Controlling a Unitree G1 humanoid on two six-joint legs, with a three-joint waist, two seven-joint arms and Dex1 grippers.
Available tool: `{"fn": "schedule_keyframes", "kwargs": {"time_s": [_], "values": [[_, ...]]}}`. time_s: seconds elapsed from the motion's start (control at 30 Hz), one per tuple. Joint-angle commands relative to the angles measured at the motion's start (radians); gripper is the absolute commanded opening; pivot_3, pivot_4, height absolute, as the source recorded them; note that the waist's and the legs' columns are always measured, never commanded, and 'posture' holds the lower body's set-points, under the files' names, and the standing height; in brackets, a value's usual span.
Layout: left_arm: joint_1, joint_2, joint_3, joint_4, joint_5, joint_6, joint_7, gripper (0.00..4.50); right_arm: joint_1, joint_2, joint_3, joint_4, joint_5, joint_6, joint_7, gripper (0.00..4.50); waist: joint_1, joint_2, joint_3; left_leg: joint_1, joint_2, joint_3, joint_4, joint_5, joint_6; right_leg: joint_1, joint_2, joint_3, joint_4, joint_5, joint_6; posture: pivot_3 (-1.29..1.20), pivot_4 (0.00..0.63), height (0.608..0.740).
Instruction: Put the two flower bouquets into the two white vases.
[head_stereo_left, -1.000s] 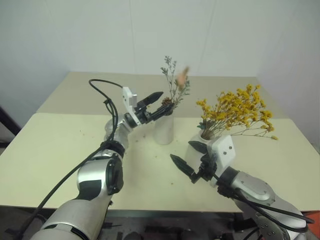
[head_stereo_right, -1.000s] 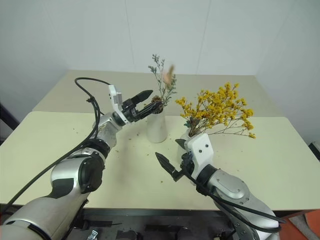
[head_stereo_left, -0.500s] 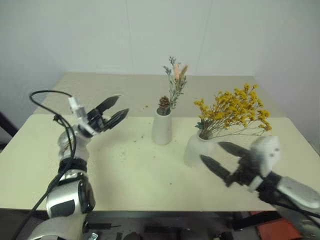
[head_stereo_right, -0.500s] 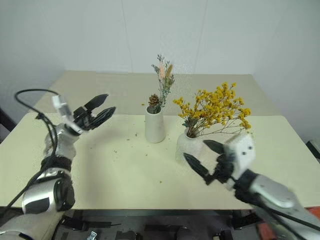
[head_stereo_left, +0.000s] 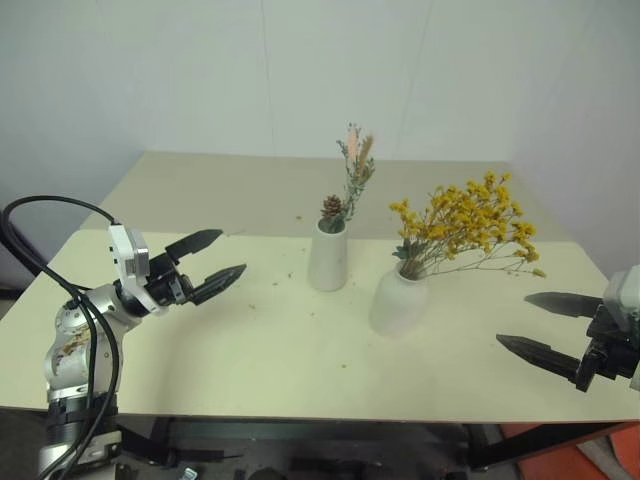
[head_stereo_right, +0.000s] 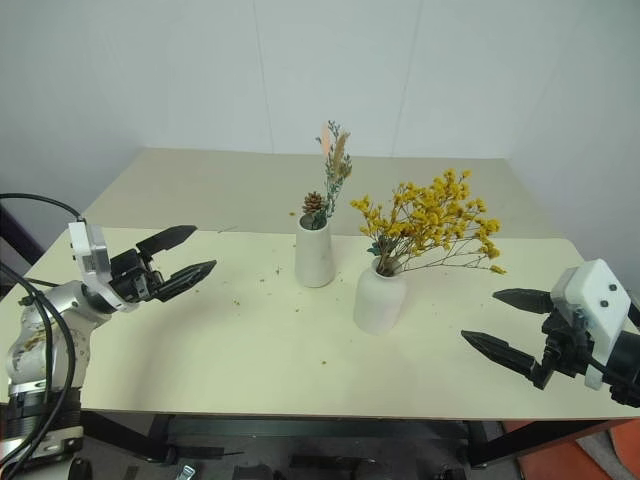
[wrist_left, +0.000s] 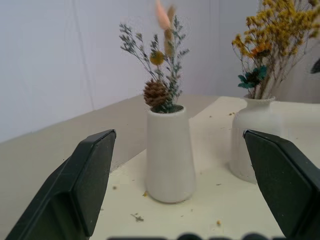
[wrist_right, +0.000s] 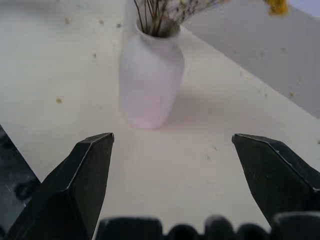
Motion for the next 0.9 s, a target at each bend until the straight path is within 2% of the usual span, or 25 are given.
{"fn": "schedule_keyframes", "kwargs": {"time_s": [0.03, 0.23, 0.53, 0.73, 0.9], "values": [[0.013, 0.027, -0.001, -0.076, -0.054, 0.05, 0.017, 4.46, -0.01, -0.011, -0.004, 0.012, -0.023, -0.025, 0.018, 4.5, 0.001, 0.0, 0.0, 0.0, 0.0, 0.0, 0.0, 0.0, 0.0, 0.0, 0.0, 0.0, 0.0, 0.0, 0.0, 0.0, 0.15, 0.74], [-0.003, 0.019, 0.028, -0.058, -0.171, 0.152, 0.05, 4.46, 0.041, -0.02, -0.035, 0.015, -0.063, -0.022, 0.075, 4.5, 0.004, 0.0, 0.0, 0.0, 0.0, 0.0, 0.0, 0.0, 0.0, 0.0, 0.0, 0.0, 0.0, 0.0, 0.0, 0.0, 0.15, 0.74], [-0.034, 0.045, -0.056, 0.013, -0.095, 0.098, 0.011, 4.46, 0.062, 0.017, -0.064, -0.022, -0.092, -0.015, 0.055, 4.5, 0.006, 0.0, 0.0, -0.001, -0.001, 0.0, 0.0, 0.0, 0.0, 0.0, 0.0, 0.001, -0.001, -0.001, 0.0, 0.0, 0.15, 0.74], [-0.039, 0.03, -0.072, 0.004, -0.103, 0.107, 0.022, 4.46, 0.082, 0.048, -0.06, -0.06, -0.098, -0.008, 0.028, 4.5, 0.004, 0.0, 0.0, -0.001, -0.001, 0.0, -0.001, 0.0, 0.0, -0.001, 0.0, 0.001, -0.001, -0.001, 0.0, 0.0, 0.15, 0.74], [-0.043, 0.076, -0.059, 0.024, -0.101, 0.115, -0.001, 4.46, 0.072, 0.041, -0.08, -0.059, -0.074, 0.003, 0.04, 4.5, 0.003, 0.0, 0.0, -0.001, 0.0, 0.001, -0.001, 0.0, 0.0, -0.001, 0.0, 0.001, -0.001, -0.001, 0.0, 0.0, 0.15, 0.74]]}}
